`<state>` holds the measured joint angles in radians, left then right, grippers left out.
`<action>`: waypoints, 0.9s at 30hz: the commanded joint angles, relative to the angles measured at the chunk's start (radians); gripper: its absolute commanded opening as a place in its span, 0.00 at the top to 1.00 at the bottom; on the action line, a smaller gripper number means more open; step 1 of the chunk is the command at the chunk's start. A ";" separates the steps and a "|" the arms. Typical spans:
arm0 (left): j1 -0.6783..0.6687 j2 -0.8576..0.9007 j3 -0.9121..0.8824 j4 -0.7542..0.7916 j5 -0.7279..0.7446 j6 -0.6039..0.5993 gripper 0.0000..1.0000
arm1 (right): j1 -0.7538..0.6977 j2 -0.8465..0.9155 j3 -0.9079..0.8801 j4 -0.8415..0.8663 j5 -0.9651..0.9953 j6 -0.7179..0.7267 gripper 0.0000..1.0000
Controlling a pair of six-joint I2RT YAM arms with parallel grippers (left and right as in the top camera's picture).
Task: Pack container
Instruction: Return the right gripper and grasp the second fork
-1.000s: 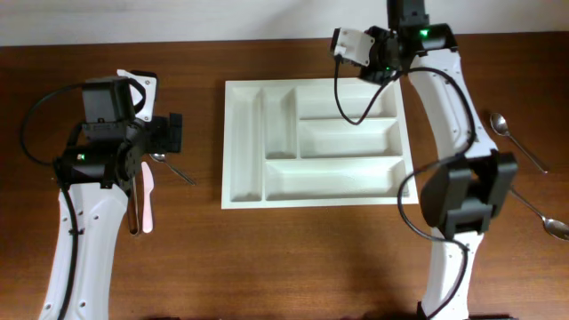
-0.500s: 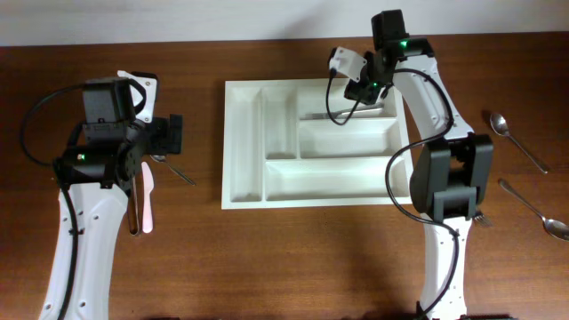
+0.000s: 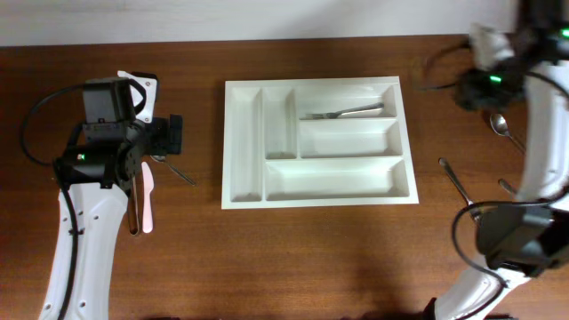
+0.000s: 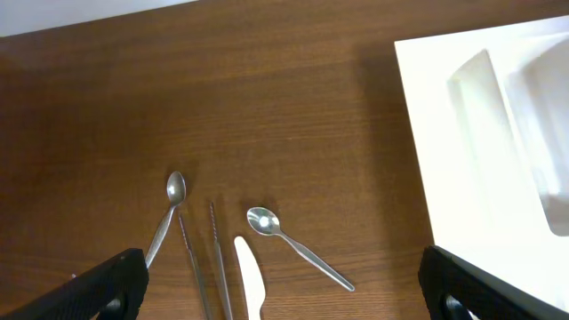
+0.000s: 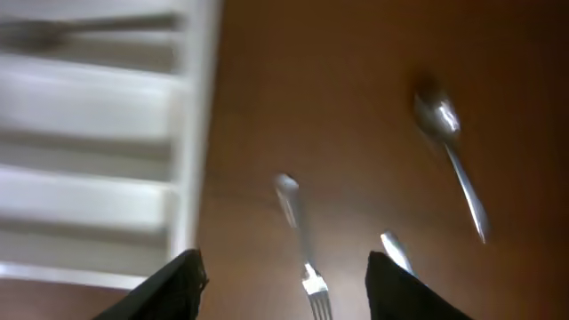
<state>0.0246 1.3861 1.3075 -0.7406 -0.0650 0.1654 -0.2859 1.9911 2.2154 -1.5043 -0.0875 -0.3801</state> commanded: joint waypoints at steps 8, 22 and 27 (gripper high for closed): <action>-0.002 0.007 0.022 0.002 -0.011 0.016 0.01 | -0.267 0.031 -0.306 0.157 0.029 0.056 0.39; -0.002 0.007 0.022 0.002 -0.011 0.016 0.01 | -0.222 0.031 -0.761 0.309 0.054 0.045 0.44; -0.002 0.007 0.022 0.002 -0.011 0.016 0.01 | -0.205 0.031 -0.803 0.389 0.056 -0.014 0.49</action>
<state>0.0246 1.3861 1.3075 -0.7410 -0.0647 0.1654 -0.5068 2.0228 1.4319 -1.1446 -0.0460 -0.3473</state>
